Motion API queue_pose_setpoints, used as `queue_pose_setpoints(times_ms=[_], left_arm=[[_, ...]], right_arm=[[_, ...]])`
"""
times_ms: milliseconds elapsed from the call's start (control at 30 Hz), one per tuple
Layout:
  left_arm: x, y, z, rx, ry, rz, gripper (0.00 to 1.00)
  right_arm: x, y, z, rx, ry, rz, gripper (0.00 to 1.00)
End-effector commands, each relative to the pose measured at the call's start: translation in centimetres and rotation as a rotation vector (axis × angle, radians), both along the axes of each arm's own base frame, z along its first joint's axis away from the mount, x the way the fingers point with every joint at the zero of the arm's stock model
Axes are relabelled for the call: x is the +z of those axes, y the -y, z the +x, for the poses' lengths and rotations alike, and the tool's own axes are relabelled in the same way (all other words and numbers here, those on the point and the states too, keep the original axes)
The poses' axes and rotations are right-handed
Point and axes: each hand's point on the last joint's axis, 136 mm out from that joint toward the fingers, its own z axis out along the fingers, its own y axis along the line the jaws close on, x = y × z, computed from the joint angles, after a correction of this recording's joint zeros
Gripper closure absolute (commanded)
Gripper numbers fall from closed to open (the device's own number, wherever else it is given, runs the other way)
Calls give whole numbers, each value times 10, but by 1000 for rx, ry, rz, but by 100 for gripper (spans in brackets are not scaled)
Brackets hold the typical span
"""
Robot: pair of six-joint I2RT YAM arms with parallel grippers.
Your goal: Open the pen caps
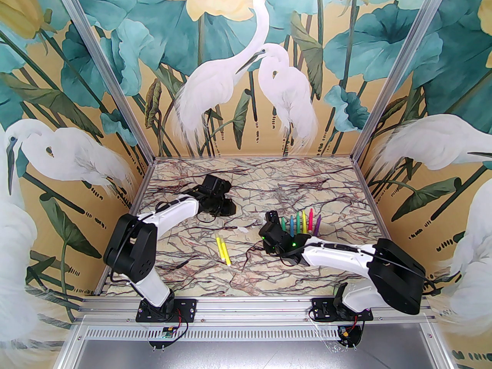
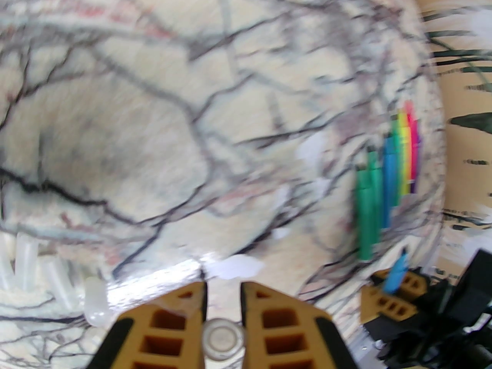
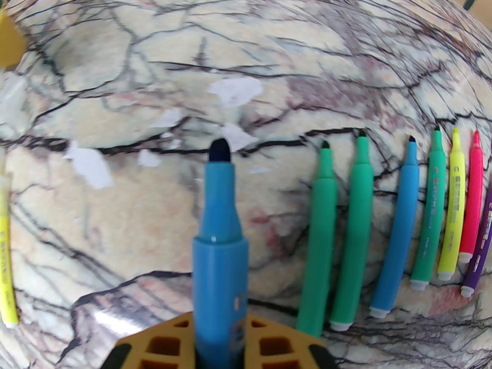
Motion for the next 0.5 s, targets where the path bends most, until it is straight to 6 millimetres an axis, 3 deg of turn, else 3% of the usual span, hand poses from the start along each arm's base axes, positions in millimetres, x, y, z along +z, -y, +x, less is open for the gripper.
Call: queue_pose_setpoints(times_ms=[0, 467], left_arm=[[-12, -9, -1, -8, -20, 109, 100], [-37, -8, -1, -18, -67, 211, 96]], right_arm=[[2, 4, 8, -54, 21, -3, 94], [-17, 6, 11, -75, 1, -54, 90]])
